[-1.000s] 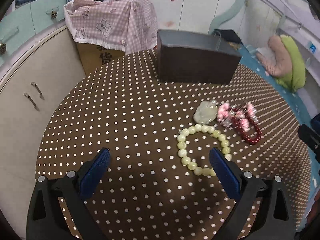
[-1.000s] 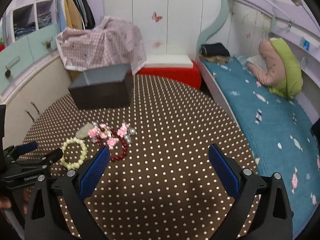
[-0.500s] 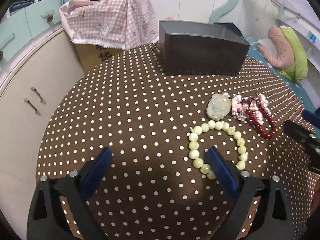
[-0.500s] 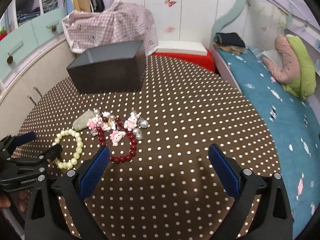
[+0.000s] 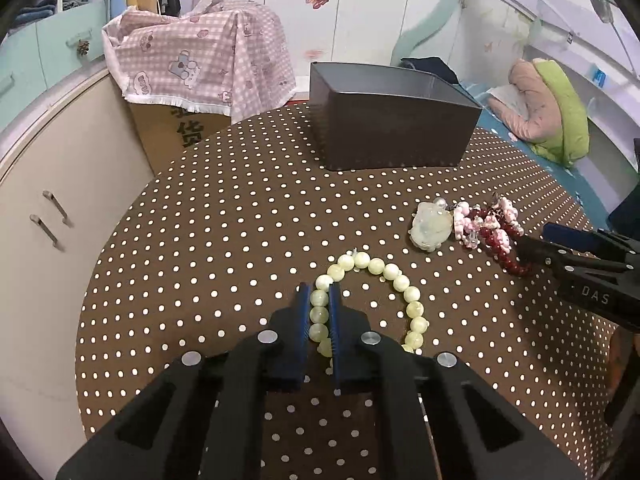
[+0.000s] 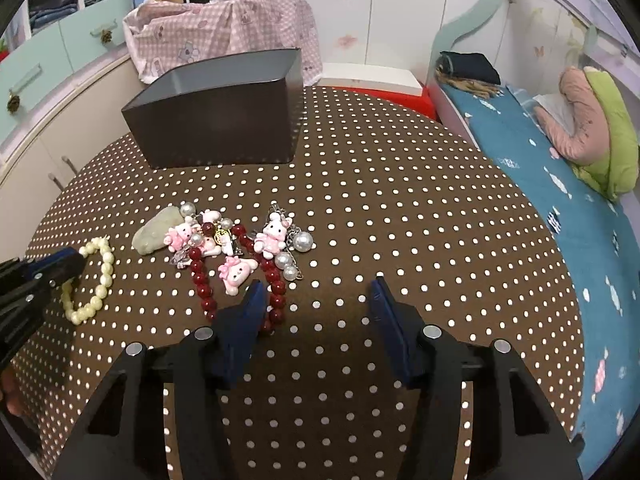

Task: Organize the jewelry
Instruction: 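Lower the left gripper onto the cream bead bracelet and close it, then carry the cream bracelet into the box with left while right grasps red bracelet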

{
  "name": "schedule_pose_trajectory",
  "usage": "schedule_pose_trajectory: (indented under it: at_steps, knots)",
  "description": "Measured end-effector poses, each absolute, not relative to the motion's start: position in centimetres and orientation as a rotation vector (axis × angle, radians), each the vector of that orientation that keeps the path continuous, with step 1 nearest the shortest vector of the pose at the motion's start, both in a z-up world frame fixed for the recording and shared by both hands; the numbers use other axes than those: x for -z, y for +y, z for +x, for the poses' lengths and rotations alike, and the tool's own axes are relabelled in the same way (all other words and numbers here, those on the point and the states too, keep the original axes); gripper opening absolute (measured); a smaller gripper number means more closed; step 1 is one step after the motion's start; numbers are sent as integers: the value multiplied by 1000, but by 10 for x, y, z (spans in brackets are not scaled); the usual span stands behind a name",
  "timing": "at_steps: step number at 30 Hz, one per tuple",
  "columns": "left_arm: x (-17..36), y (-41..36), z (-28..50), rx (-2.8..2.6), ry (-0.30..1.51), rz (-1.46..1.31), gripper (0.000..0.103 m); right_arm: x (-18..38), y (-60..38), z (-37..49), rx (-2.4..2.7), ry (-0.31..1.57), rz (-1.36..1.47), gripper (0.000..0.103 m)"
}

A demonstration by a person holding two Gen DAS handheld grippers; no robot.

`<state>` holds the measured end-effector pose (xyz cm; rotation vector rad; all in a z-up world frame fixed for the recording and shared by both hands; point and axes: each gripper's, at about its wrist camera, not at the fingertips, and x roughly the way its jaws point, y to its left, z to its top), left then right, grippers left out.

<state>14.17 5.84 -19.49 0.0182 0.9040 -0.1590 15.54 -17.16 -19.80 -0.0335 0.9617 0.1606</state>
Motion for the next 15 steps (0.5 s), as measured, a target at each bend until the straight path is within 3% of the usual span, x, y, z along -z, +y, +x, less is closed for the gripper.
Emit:
schedule_pose_trajectory:
  at_steps: [7, 15]
  knots:
    - [186, 58, 136, 234, 895, -35, 8, 197, -159, 149, -252, 981, -31, 9]
    - [162, 55, 124, 318, 846, -67, 8, 174, -159, 128, -330, 932, 20, 8]
